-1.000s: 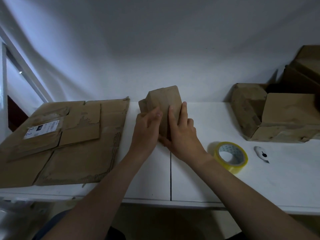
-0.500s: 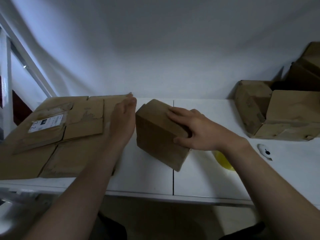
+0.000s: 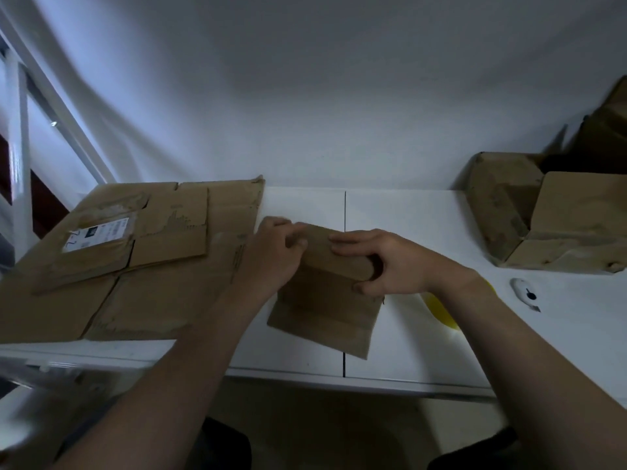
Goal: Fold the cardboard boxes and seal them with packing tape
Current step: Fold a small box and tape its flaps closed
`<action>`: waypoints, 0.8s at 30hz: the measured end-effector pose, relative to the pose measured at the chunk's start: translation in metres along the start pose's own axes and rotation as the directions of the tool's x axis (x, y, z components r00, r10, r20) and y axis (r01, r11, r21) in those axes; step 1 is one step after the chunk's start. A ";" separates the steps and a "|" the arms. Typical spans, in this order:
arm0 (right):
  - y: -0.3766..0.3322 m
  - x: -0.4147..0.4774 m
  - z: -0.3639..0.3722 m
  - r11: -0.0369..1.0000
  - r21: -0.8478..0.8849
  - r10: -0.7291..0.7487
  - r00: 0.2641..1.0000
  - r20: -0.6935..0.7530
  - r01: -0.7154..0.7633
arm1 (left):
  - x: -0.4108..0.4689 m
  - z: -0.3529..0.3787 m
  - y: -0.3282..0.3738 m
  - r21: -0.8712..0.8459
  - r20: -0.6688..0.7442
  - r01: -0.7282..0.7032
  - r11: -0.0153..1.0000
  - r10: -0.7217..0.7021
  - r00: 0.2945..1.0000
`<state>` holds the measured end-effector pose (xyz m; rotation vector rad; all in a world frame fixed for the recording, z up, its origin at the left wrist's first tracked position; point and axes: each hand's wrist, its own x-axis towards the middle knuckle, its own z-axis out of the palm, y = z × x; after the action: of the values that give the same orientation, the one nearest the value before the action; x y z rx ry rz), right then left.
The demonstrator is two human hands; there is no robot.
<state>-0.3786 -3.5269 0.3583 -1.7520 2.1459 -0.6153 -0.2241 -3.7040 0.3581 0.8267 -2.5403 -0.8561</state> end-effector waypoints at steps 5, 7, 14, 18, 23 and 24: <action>0.012 -0.014 -0.007 0.994 0.046 0.093 0.991 0.094 -0.097 | -0.014 0.008 0.000 0.143 0.021 -0.075 0.987 0.073 0.997; 0.014 -0.017 -0.007 0.993 0.022 0.112 0.988 0.109 -0.115 | -0.020 0.010 0.008 0.252 0.027 -0.243 0.937 0.245 0.969; 0.023 -0.057 -0.020 0.996 0.022 0.091 0.928 -0.362 -0.089 | -0.040 0.027 0.040 0.376 0.321 -0.361 0.853 0.245 0.915; 0.056 -0.089 -0.022 0.814 0.015 0.557 0.772 -0.305 -0.581 | -0.047 0.028 0.052 0.403 0.278 -0.305 0.863 0.202 0.939; 0.066 -0.112 0.009 0.604 -0.294 0.770 0.637 -0.022 -0.741 | -0.050 0.036 0.052 0.378 0.204 -0.302 0.875 0.240 0.949; 0.063 -0.112 0.008 0.622 -0.248 0.755 0.653 -0.061 -0.743 | -0.050 0.038 0.050 0.359 0.179 -0.294 0.886 0.244 0.953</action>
<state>-0.4045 -3.4082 0.3157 -0.7479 2.7053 -0.0579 -0.2240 -3.6239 0.3550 0.5076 -2.8987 -0.3370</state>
